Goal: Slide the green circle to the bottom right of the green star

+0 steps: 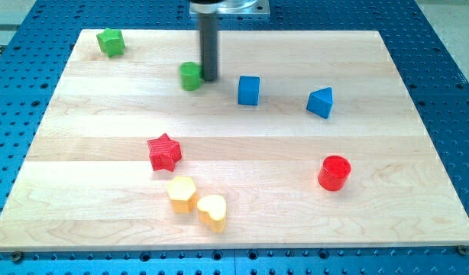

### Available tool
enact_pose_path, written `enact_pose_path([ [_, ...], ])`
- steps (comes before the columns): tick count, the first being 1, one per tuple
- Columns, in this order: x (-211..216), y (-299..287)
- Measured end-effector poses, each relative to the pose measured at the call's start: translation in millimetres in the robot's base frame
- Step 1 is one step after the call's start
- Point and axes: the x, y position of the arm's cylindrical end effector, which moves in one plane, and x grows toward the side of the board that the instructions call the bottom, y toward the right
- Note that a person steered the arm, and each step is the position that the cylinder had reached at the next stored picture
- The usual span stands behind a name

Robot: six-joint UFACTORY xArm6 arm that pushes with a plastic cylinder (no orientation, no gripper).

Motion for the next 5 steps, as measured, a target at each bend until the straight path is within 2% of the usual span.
enact_pose_path([
  [1, 34, 18],
  [2, 40, -51],
  [3, 11, -91],
  [4, 35, -75],
  [5, -14, -102],
])
